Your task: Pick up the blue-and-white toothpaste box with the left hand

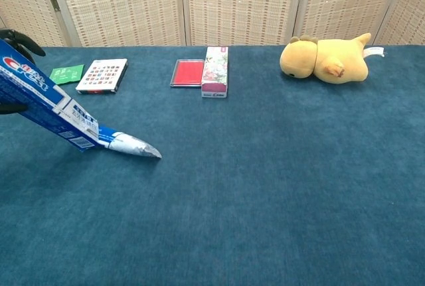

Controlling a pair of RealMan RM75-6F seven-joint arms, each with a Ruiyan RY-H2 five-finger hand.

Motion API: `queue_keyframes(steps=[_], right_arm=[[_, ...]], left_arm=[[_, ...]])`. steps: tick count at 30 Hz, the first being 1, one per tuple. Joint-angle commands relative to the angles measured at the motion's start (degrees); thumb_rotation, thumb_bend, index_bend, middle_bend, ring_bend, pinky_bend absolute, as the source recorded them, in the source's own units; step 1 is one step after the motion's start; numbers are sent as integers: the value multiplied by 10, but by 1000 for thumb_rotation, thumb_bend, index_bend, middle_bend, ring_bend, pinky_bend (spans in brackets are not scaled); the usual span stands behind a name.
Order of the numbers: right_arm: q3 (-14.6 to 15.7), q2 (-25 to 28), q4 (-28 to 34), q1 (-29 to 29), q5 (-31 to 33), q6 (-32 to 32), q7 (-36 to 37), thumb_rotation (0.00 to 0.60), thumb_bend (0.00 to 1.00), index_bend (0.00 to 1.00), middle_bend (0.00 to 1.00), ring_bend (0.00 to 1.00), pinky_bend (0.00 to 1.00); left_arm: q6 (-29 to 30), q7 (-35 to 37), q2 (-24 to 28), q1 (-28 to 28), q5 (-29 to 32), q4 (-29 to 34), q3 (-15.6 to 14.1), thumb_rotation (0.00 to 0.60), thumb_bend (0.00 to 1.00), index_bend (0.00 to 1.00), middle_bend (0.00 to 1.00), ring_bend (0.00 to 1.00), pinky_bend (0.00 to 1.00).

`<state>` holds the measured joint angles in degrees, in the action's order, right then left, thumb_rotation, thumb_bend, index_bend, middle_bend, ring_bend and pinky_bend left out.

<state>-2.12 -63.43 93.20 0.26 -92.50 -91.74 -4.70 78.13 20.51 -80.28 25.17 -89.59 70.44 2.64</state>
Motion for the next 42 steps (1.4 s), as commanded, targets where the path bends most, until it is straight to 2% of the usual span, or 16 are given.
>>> queue_keyframes(steps=[1,4,9,16,25,28,31,33,35,39,42], right_arm=[[0,0,0,0,0,0,-1,600,113,0,0,0,0],[0,0,1,-1,-1,-1,-2,600,112,0,0,0,0],[0,-1,1,0,0,2,-3,600,113,0,0,0,0],[0,-2,2,2,3,5,-6,600,113,0,0,0,0],[0,-3,3,2,3,6,-8,600,113,0,0,0,0],[-1,-2,3,0,2,0,-8,600,112,0,0,0,0],[-1,-1,2,-1,3,-1,-8,600,113,0,0,0,0],[0,-2,3,-1,3,1,-11,600,113,0,0,0,0],[1,-4,4,0,2,4,-17,600,112,0,0,0,0],[2,-8,7,2,4,11,-30,600,112,0,0,0,0],[2,-11,8,5,9,20,-40,600,113,0,0,0,0]], left_arm=[[-17,-26,-6,-3,9,-35,-5,600,168,197,319,166,72],[-29,-58,17,-9,31,-21,1,600,168,101,209,61,7],[-51,-90,62,-21,62,19,3,600,167,58,141,4,0],[-73,-88,93,-37,86,30,-1,600,160,54,114,0,0],[-90,-90,108,-46,94,54,-5,600,152,53,97,0,0],[-73,-91,123,-50,72,87,-8,600,155,59,91,0,0],[-37,-165,137,-55,29,92,-20,600,159,58,91,0,0],[9,-235,131,-67,3,83,-21,600,159,55,91,0,0],[49,-264,114,-83,-11,75,-21,600,159,55,91,0,0],[100,-243,81,-114,-13,47,-21,600,159,59,91,0,0],[95,-220,81,-136,15,52,-25,600,159,61,91,0,0]])
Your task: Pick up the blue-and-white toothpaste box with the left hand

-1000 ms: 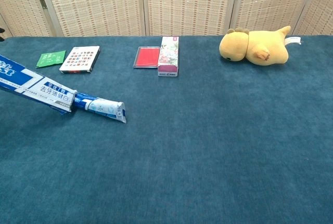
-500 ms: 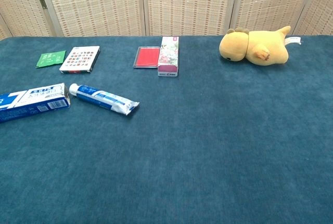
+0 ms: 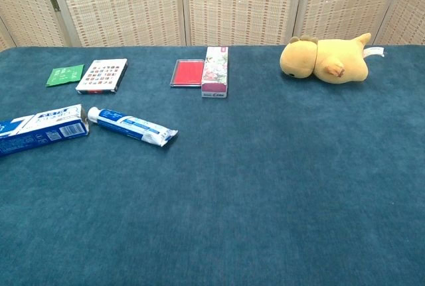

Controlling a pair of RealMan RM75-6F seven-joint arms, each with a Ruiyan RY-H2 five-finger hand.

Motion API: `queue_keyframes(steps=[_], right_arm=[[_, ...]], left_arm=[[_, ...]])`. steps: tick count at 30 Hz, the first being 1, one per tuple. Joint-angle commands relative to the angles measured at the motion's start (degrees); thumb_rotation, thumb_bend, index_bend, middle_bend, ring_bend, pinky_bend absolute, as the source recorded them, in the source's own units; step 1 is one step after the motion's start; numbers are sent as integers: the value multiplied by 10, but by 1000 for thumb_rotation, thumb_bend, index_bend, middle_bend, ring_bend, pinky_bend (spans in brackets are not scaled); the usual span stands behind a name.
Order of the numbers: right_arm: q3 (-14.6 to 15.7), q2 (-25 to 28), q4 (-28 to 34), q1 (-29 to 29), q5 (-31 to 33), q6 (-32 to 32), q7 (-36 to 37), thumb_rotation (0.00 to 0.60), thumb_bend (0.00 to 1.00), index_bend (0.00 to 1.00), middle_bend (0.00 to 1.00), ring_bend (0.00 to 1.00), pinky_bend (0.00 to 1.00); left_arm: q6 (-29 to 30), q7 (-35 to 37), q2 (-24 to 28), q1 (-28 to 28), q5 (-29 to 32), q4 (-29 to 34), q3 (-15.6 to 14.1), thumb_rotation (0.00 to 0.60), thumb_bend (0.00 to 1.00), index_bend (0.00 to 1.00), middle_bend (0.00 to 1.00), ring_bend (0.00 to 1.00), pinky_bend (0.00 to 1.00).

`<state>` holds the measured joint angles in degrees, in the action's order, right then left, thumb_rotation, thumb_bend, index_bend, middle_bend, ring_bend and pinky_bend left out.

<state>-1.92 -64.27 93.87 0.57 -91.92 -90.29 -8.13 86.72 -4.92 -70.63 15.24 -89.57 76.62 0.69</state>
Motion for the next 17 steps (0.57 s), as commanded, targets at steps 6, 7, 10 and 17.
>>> queue_keyframes(steps=[6,7,10,17], right_arm=[[-2,-7,3,7,11,16,-23,600,112,0,0,0,0],[-2,-8,4,7,10,15,-26,600,112,0,0,0,0],[0,-9,6,5,5,9,-28,600,113,0,0,0,0],[-1,-5,4,4,1,4,-18,600,112,0,0,0,0]], left_arm=[[37,45,-9,-76,58,-9,9,600,160,107,91,0,0],[43,49,-7,-81,62,-8,13,600,160,104,91,0,0],[59,56,-3,-90,56,-5,16,600,160,93,91,0,0],[67,52,0,-99,41,8,13,600,160,89,91,0,0]])
